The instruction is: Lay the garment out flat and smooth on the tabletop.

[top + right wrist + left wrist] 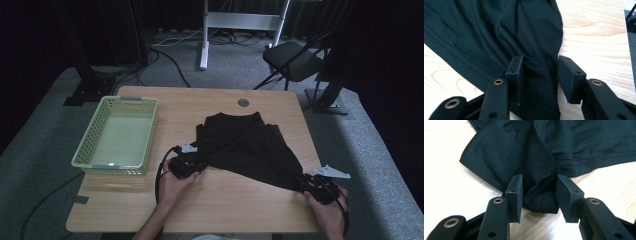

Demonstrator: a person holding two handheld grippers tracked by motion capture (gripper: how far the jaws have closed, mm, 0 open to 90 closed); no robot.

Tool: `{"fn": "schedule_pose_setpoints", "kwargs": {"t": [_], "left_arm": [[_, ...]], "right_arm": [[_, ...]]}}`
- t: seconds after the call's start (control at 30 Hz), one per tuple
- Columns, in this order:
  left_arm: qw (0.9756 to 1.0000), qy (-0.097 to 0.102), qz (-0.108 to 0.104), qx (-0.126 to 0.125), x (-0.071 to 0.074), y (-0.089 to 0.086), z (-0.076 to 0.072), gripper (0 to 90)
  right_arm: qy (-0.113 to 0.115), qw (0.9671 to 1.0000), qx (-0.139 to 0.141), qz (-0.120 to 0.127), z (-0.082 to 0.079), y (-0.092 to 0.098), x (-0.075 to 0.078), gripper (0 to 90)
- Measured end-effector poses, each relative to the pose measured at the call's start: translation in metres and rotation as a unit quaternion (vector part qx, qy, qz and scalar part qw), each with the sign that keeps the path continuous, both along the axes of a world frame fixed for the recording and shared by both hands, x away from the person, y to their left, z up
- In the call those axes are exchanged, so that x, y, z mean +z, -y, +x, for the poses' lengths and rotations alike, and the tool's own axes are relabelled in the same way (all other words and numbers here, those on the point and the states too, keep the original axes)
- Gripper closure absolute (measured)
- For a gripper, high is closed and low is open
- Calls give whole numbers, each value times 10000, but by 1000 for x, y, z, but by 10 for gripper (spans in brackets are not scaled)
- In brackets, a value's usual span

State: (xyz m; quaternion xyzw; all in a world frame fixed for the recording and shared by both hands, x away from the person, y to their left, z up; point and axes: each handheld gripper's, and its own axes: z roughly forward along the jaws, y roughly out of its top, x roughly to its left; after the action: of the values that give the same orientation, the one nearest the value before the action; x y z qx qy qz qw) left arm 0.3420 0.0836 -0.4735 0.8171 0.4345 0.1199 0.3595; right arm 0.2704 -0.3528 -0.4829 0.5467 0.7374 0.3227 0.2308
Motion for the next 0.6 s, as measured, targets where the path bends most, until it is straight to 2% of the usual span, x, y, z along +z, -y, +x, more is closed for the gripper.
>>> {"fn": "schedule_pose_setpoints", "kwargs": {"t": [0.07, 0.13, 0.23, 0.43, 0.57, 0.6], "left_arm": [[9999, 94, 111, 68, 0, 1, -2, 666], [9999, 91, 119, 83, 0, 0, -4, 766], [9999, 49, 107, 53, 1, -3, -7, 861], [9999, 112, 32, -2, 8, -13, -20, 874], [9998, 172, 53, -2, 13, -18, -27, 875], [9998, 190, 35, -12, 16, -23, -32, 874]], "right_arm": [[-43, 10000, 52, 12, 0, 1, 1, 668], [-110, 9998, 137, -25, 0, 0, 3, 763], [-170, 9996, 238, -59, -1, -1, 4, 840], [-174, 9995, 251, 24, -9, 4, 7, 862], [-118, 9996, 246, -6, -15, 8, 13, 863], [-94, 9997, 232, -51, -21, 10, 18, 862]]}}
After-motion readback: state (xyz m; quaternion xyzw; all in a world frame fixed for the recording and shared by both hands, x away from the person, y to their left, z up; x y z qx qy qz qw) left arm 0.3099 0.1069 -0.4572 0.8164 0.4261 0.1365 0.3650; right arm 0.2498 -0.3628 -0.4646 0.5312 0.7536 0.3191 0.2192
